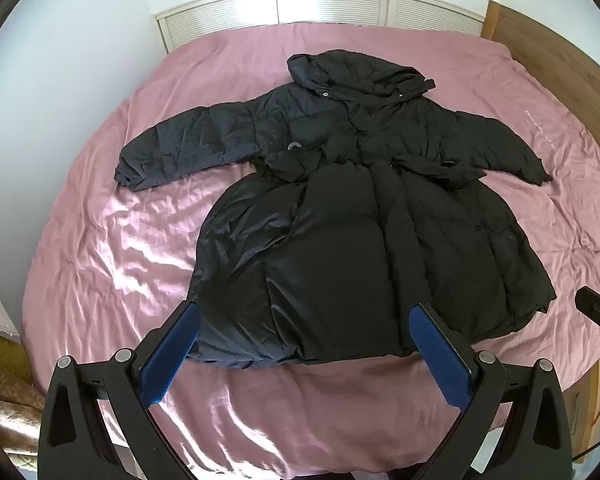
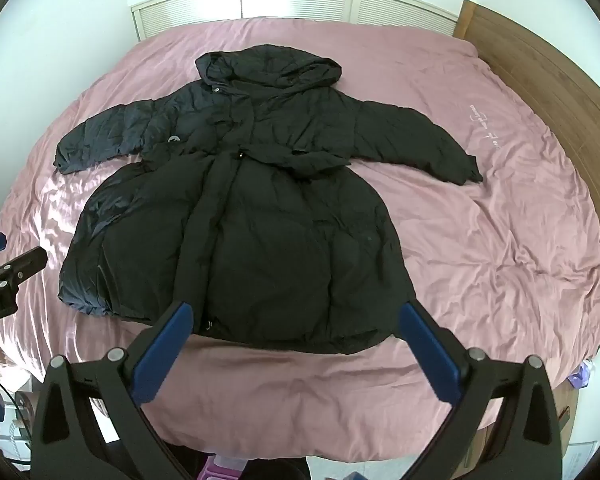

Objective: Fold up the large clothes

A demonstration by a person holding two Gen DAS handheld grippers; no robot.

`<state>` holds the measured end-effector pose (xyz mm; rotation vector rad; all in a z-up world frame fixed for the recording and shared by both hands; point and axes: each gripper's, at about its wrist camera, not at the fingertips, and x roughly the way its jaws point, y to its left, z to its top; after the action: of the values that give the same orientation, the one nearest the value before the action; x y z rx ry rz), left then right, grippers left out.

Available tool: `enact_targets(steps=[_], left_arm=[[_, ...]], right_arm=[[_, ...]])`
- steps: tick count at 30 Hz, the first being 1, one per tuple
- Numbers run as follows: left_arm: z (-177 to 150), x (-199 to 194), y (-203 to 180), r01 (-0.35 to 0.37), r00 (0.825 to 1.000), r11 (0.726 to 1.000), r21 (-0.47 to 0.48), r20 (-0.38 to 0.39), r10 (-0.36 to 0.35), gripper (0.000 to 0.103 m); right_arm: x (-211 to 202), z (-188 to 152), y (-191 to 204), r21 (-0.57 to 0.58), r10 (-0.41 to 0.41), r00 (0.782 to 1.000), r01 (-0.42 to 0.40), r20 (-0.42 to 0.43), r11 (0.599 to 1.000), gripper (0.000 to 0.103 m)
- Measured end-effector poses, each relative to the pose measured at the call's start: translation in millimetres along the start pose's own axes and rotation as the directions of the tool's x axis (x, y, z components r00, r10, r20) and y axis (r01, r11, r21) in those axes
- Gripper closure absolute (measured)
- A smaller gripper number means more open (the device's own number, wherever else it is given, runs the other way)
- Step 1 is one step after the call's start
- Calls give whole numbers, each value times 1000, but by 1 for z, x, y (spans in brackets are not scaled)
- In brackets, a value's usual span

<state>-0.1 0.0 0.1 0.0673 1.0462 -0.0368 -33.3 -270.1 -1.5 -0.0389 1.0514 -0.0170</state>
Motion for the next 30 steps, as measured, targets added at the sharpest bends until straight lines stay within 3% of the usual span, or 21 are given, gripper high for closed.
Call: enact_targets(steps=[30], left_arm=[[-7, 7, -1, 17, 999, 1000, -7, -30, -17, 1]], right_arm=[[3, -2, -1, 10, 5, 1000, -5, -11, 1000, 0]])
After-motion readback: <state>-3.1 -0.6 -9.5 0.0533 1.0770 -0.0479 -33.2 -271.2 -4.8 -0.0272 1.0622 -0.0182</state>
